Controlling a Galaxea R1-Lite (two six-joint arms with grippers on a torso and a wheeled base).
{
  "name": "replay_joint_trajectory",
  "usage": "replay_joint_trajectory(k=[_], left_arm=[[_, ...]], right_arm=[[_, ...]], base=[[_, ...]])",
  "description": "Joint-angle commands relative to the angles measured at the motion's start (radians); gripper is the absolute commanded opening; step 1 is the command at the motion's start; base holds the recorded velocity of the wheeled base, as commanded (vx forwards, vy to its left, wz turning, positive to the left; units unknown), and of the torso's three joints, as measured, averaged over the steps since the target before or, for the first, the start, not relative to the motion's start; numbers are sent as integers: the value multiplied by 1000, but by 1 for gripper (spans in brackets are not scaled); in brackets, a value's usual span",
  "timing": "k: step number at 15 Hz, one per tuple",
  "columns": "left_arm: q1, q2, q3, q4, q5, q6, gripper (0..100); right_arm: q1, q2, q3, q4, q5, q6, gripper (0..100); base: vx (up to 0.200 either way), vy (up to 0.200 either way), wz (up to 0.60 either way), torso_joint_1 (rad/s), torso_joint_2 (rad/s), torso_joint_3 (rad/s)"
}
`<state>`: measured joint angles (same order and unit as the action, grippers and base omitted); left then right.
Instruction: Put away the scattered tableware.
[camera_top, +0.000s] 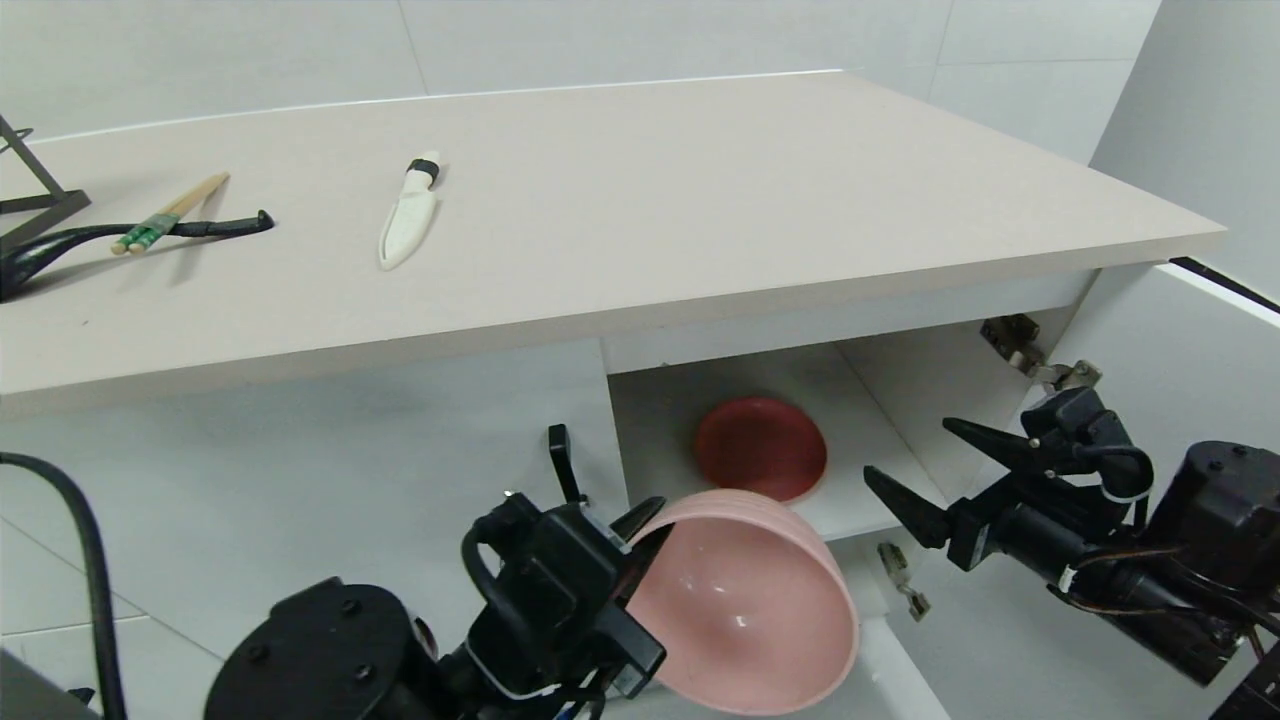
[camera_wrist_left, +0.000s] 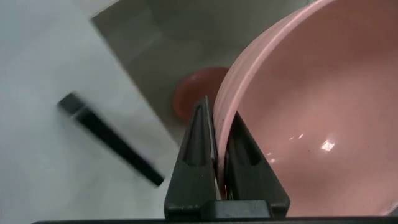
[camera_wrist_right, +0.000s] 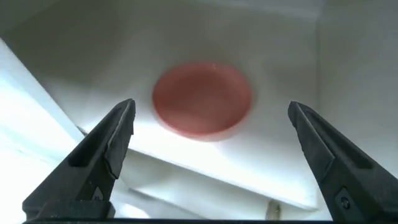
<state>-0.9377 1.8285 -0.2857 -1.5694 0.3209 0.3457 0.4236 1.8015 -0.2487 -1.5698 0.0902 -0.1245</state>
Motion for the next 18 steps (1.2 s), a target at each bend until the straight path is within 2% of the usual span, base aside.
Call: replay_joint_trajectory(k=[1,3,4,6,8,10,13,14,15,18], left_arm=[[-23,89,-59,-1,24,1,0],[-23,121,-107,-1,58,4,0],[-23,155,-145,-1,96,22,0],[-23,207,-201,-1,122,38,0],[-20,247,-239,-1,195,39,0],[-16,321,-343,-1,313,35,0],[-16,365,-444,-1,316,39,0],[-16,368,-451,-1,316,39,0],[-13,393,-515,-1,319,39,0],[-13,403,-569,-1,320,36,0]], right_arm=[[0,-79,57,-1,0,-3,100],[0,-108,117,-1,0,-3,100],[0,-116,123,-1,0,-3,100],[-2,-131,120,-1,0,-3,100],[-11,-159,101,-1,0,-1,100],[-17,-205,80,-1,0,2,100],[-11,-203,85,-1,0,6,100],[-11,-202,85,-1,0,8,100],[-8,-203,77,-1,0,45,100],[7,-212,80,-1,0,77,100]], base=[[0,0,0,0,0,0],[0,0,0,0,0,0],[0,0,0,0,0,0],[0,0,0,0,0,0],[0,0,0,0,0,0],[0,0,0,0,0,0],[0,0,0,0,0,0],[0,0,0,0,0,0],[0,0,0,0,0,0],[0,0,0,0,0,0]])
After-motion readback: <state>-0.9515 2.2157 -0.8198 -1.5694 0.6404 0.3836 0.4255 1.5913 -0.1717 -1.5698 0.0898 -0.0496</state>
